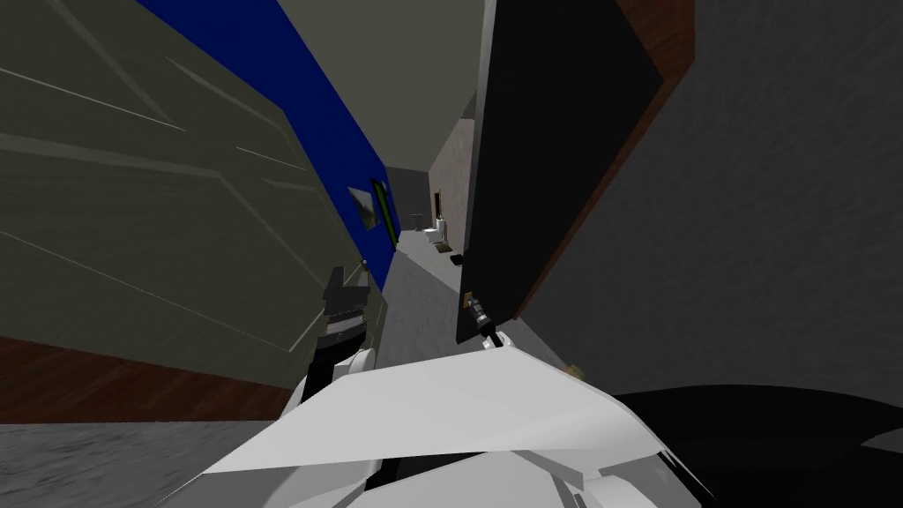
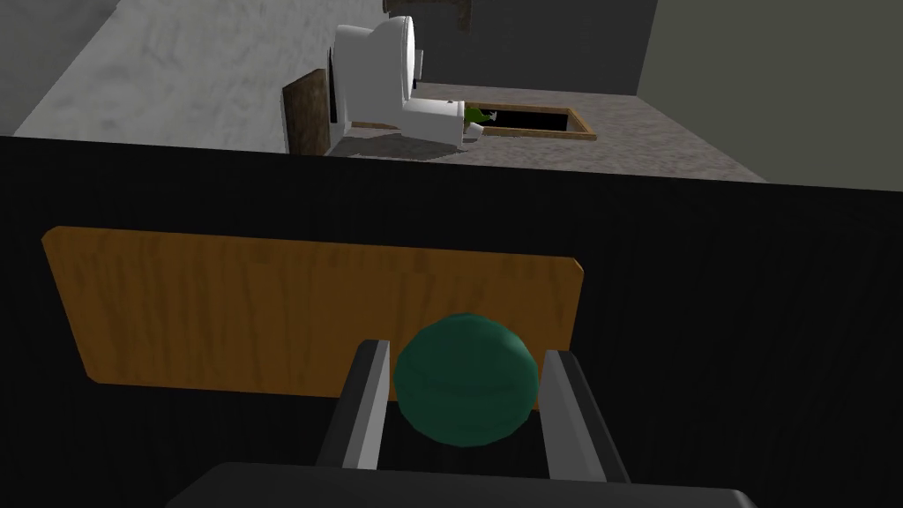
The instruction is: Push the door open
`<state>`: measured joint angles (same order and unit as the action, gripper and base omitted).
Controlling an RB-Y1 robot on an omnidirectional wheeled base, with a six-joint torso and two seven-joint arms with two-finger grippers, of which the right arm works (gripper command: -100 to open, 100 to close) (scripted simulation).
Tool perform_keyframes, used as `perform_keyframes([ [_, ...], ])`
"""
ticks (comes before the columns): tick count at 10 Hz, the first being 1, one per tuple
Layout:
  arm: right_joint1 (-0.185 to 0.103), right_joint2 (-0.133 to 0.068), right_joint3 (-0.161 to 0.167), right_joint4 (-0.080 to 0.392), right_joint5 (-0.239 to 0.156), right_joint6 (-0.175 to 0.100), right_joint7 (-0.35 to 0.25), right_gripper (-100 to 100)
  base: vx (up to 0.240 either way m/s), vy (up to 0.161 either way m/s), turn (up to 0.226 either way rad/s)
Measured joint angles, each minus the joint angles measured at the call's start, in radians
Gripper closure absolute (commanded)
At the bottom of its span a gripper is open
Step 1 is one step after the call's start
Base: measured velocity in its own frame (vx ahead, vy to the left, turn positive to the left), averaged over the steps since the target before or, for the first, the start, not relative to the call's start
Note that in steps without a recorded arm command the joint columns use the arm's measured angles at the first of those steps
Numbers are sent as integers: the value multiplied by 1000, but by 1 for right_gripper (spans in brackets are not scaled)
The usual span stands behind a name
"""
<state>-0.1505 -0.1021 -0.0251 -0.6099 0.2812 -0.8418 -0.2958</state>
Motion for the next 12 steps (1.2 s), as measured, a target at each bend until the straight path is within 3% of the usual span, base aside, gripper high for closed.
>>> perform_keyframes([
  [3, -30, 3, -29, 52, -24, -28, 29, 100, 169, 68, -23],
  [6, -4, 6, -43, -5, -37, 11, 35, 100, 146, 76, -44],
  [7, -17, 4, -52, 21, -44, 1, 43, 100, 157, 88, -55],
  [8, -2, 6, -58, -3, -50, 12, 48, 100, 138, 74, -39],
  [10, -6, 3, -75, 10, -64, 8, 58, 100, 160, 81, -51],
  [12, -33, 2, -100, 57, -83, -8, 78, 100, 161, 89, -52],
])
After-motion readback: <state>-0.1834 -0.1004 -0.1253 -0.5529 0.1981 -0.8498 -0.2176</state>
